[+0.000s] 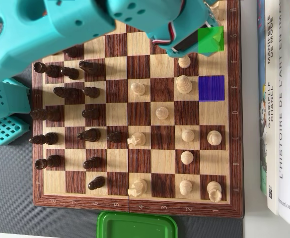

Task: Play chess

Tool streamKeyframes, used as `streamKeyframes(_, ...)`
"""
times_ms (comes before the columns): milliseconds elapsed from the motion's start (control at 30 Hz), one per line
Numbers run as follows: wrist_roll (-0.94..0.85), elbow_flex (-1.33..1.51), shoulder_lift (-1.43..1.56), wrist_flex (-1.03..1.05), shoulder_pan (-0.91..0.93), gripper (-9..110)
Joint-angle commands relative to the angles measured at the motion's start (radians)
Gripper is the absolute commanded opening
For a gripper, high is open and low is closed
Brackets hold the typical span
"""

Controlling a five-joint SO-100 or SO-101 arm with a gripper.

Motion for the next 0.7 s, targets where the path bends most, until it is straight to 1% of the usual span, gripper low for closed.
streamKeyframes(0,-0.008,-0.041,0.026,-0.003,-0.005,16)
streamKeyframes(333,-0.008,0.084,0.192,-0.008,0.018,16)
streamKeyframes(667,0.005,0.117,0.296,-0.008,0.011,16)
